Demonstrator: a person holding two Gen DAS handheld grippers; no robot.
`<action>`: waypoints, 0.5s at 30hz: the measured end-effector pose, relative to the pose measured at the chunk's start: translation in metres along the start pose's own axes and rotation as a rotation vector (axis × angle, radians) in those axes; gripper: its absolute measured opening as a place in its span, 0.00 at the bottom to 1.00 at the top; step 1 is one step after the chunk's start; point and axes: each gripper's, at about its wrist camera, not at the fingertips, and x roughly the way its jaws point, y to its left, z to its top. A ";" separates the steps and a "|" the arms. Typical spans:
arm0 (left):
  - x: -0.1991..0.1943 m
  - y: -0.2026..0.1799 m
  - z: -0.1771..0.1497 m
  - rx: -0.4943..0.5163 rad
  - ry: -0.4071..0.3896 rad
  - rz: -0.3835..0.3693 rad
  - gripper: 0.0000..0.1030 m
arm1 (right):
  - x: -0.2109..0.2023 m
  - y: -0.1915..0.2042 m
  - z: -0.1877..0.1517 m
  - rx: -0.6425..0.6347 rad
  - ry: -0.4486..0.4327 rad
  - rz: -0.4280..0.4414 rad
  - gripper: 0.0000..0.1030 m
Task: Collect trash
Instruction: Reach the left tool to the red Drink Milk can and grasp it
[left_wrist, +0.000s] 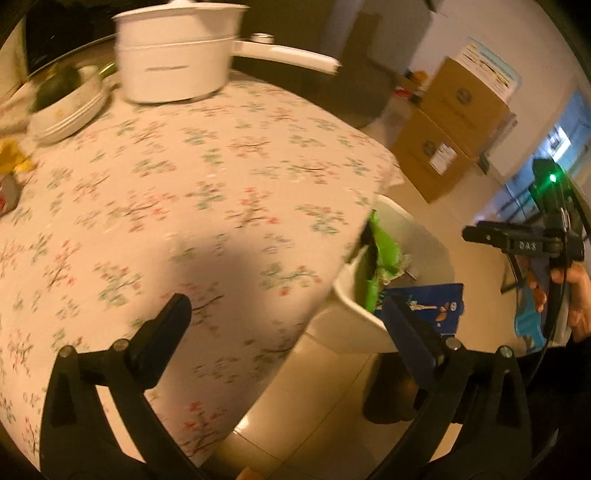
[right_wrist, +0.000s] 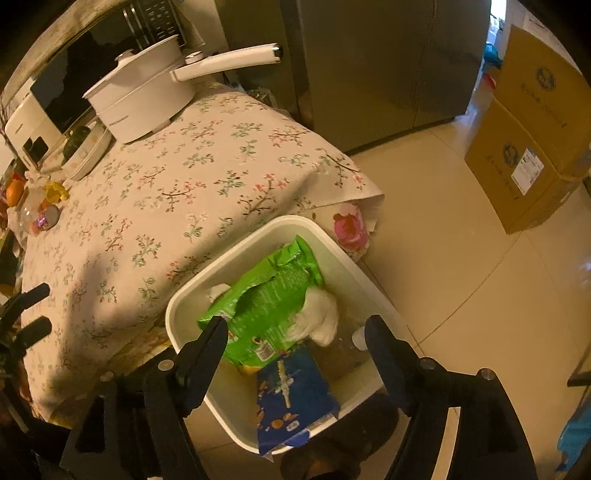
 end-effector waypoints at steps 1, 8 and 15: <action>-0.002 0.008 -0.001 -0.026 0.003 0.005 0.99 | 0.000 0.003 0.001 -0.003 0.001 0.002 0.77; -0.019 0.068 -0.010 -0.253 -0.006 0.044 0.99 | 0.000 0.033 0.015 -0.015 -0.021 0.017 0.78; -0.045 0.118 -0.019 -0.392 -0.062 0.151 0.99 | -0.005 0.078 0.034 -0.031 -0.069 0.057 0.79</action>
